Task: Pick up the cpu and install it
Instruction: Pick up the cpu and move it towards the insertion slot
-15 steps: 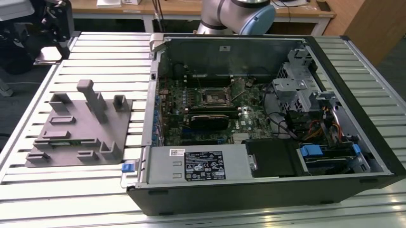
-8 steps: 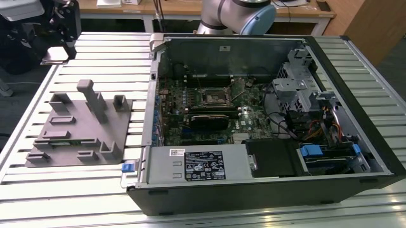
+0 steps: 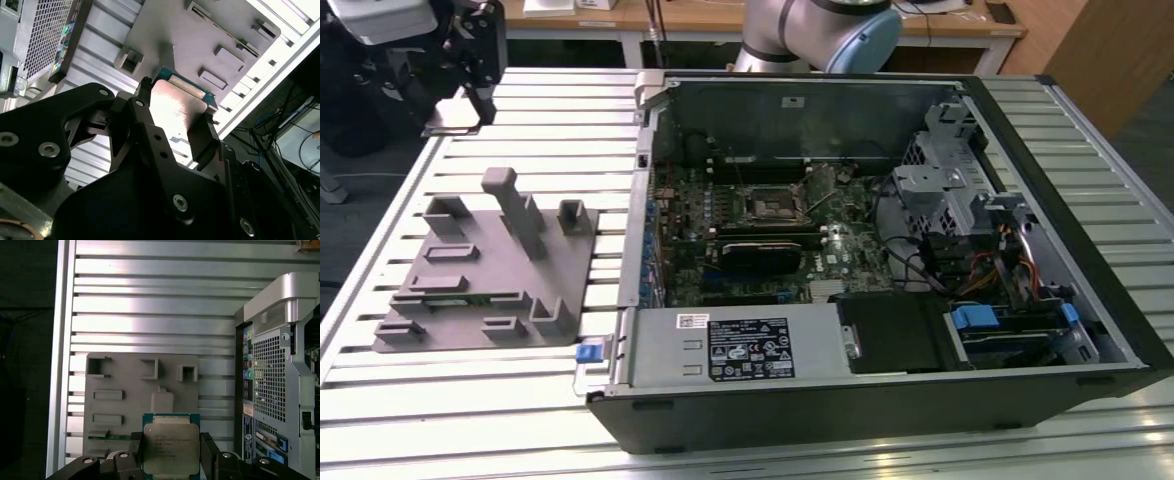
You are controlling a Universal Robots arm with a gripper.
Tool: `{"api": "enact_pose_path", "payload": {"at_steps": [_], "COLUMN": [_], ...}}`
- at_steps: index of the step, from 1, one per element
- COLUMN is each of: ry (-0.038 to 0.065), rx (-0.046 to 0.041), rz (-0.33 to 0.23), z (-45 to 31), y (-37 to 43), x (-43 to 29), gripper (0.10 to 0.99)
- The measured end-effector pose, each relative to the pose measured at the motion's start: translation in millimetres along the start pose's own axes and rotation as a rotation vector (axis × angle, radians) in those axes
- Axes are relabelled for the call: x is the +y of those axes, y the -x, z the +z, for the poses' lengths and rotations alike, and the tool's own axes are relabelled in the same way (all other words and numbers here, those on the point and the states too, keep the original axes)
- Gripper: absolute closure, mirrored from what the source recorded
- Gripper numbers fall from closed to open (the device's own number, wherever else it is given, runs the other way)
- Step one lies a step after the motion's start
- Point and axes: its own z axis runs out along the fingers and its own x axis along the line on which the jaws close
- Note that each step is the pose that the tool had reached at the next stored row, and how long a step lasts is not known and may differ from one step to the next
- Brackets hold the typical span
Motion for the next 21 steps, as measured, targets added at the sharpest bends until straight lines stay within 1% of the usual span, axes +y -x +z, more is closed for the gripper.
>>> {"api": "enact_pose_path", "payload": {"at_steps": [10,21], "ry": [0.000,0.000], "rx": [0.0000,0.0000], "rz": [0.000,0.000], "z": [-0.1,-0.2], "y": [16.9,32.0], "x": [-0.2,-0.3], "gripper": [0.545,0.545]}}
